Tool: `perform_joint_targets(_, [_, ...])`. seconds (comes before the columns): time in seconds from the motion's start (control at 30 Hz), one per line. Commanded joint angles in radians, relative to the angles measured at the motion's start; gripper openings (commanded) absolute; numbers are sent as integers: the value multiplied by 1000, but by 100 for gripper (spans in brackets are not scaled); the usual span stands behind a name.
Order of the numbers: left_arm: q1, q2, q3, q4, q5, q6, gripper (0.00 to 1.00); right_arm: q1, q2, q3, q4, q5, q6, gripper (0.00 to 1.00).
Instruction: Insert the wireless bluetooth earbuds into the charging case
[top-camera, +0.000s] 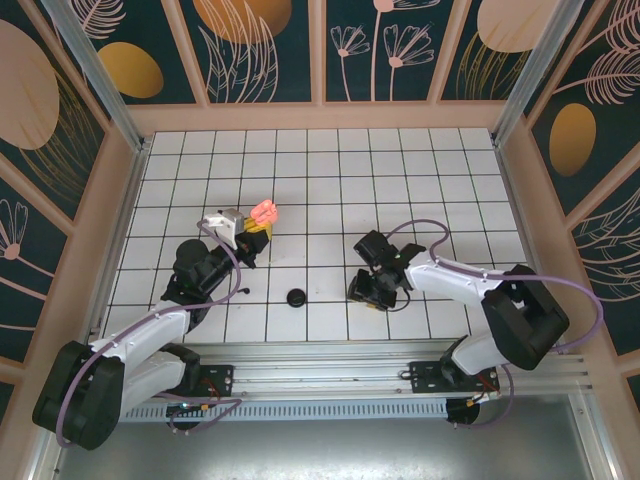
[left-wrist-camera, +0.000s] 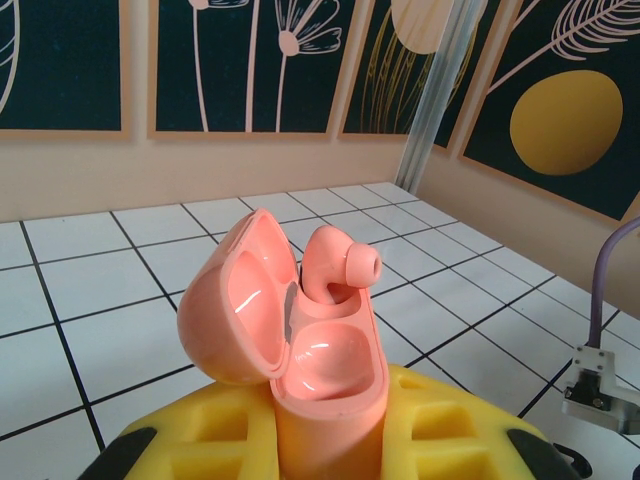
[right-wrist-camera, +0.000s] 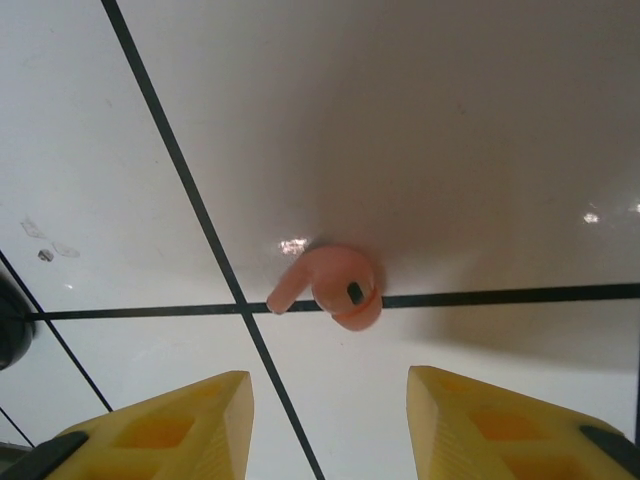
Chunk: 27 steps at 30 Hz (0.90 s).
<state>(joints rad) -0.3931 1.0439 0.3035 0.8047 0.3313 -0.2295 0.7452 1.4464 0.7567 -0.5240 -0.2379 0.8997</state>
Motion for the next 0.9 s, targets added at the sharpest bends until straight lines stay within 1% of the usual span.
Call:
perform_joint_targets(0.0, [5, -12, 6, 1, 2, 18, 10, -13, 20, -12, 45, -15, -5, 44])
perform_joint_targets(0.47, [6, -19, 10, -11, -5, 23, 10, -51, 70, 0, 98, -8, -49, 41])
perform_joint_targets(0.67, [5, -21, 9, -12, -4, 25, 10, -56, 87, 40, 136, -3, -80, 38])
perform_joint_targets(0.87, [5, -26, 12, -20, -9, 32, 10, -56, 122, 76, 146, -3, -113, 39])
